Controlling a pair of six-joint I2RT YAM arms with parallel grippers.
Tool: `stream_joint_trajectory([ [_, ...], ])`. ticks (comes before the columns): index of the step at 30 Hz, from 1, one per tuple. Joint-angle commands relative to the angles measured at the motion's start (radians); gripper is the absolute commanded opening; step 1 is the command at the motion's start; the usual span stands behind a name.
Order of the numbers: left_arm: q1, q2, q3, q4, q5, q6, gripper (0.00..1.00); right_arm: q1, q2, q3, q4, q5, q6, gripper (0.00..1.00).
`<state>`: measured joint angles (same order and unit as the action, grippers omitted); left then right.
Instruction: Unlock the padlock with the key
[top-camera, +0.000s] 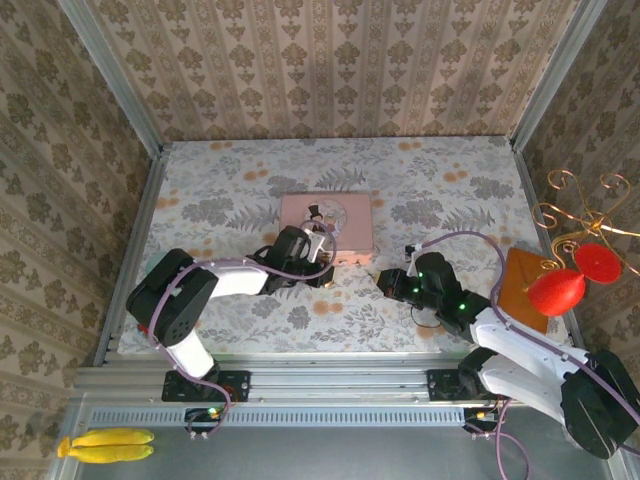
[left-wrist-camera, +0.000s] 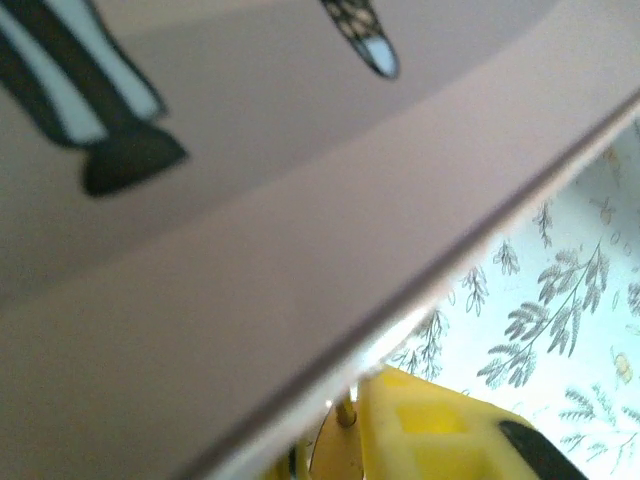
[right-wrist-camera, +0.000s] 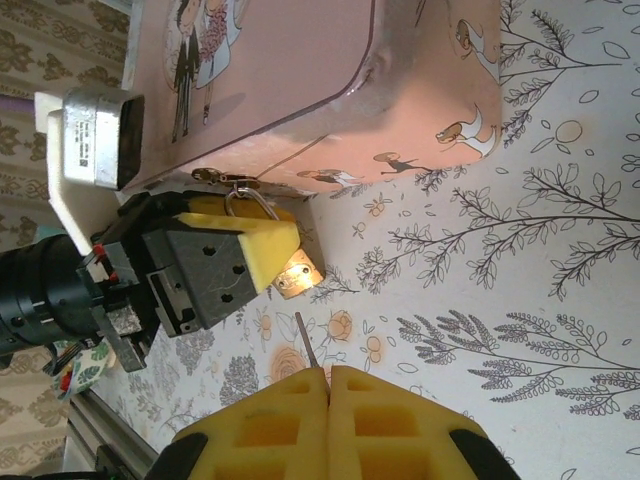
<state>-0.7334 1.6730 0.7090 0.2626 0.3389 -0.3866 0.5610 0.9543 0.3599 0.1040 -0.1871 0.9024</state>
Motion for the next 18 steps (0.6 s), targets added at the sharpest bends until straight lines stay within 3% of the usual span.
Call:
stream_joint_trajectory([
  [1, -0.002, -0.038, -0.049, 0.061, -0.006, 0.053, 0.31, 0.004, 0.023, 0.047, -0.003, 0.029, 0.015, 0.00],
  [7, 0.003, -0.083, -0.167, 0.251, -0.056, -0.010, 0.47, 0.003, 0.058, 0.065, 0.018, 0.025, 0.013, 0.00],
  [9, 0.003, -0.076, -0.179, 0.308, -0.015, -0.035, 0.50, 0.005, 0.067, 0.067, 0.023, 0.021, 0.013, 0.00],
  [11, -0.008, -0.071, -0.156, 0.283, 0.011, -0.044, 0.51, 0.007, 0.076, 0.068, 0.028, 0.018, 0.015, 0.00],
  [18, -0.034, -0.064, -0.122, 0.130, -0.096, -0.050, 0.54, 0.023, 0.104, 0.067, 0.061, 0.023, 0.023, 0.00],
])
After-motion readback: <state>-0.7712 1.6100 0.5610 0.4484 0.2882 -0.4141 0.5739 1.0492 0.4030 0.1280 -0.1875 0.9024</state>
